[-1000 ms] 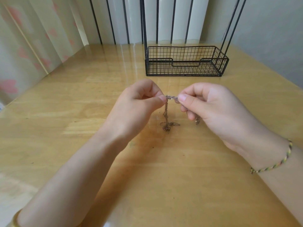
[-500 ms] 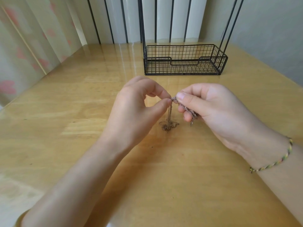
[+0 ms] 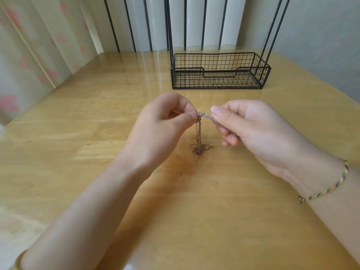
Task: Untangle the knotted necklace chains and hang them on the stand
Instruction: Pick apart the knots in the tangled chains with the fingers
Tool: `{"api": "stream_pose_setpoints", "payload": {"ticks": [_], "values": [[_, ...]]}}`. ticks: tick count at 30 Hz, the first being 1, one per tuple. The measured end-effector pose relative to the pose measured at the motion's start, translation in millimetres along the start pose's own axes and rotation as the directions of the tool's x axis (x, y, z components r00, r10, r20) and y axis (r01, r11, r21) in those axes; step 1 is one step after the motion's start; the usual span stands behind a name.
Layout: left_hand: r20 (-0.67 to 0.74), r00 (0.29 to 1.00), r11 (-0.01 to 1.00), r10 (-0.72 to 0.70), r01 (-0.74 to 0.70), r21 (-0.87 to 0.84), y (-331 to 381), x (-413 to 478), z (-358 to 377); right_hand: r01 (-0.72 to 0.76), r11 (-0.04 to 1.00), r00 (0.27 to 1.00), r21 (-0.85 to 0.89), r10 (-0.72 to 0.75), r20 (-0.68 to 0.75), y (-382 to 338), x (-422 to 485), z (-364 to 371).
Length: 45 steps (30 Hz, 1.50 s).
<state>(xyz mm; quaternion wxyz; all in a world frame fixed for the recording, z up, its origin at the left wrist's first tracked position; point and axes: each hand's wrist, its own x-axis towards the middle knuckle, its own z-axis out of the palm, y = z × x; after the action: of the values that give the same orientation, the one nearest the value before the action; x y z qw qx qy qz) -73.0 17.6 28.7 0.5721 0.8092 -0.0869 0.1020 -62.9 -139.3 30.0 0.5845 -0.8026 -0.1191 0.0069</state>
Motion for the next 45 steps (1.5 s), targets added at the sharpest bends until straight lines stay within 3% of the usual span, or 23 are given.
{"api": "stream_pose_setpoints", "payload": {"ticks": [7,11,20,26,36,45], "values": [[-0.052,0.999,1.0,0.005,-0.004,0.014,-10,4,-4,-0.037,0.997,0.996,0.062,0.032,0.078,0,1,-5],[-0.029,0.995,0.984,0.092,-0.086,0.157,-10,3,-2,0.056,0.998,0.998,-0.029,-0.057,-0.039,-1,1,-2],[-0.039,0.957,0.879,0.286,-0.246,0.409,-13,3,-2,0.046,0.989,0.998,0.143,-0.038,-0.059,-5,-1,-1],[-0.088,0.968,0.923,0.234,-0.193,0.334,-9,3,-2,0.037,0.991,0.998,0.13,-0.03,-0.055,-7,-2,-3],[-0.092,0.992,0.996,0.084,-0.087,-0.025,-9,5,-6,0.043,0.995,0.996,0.093,-0.035,-0.083,-4,0,-5],[-0.136,0.988,0.99,0.067,-0.082,-0.11,-8,5,-6,0.065,0.998,0.998,0.022,-0.066,0.006,-6,-4,-2]]}}
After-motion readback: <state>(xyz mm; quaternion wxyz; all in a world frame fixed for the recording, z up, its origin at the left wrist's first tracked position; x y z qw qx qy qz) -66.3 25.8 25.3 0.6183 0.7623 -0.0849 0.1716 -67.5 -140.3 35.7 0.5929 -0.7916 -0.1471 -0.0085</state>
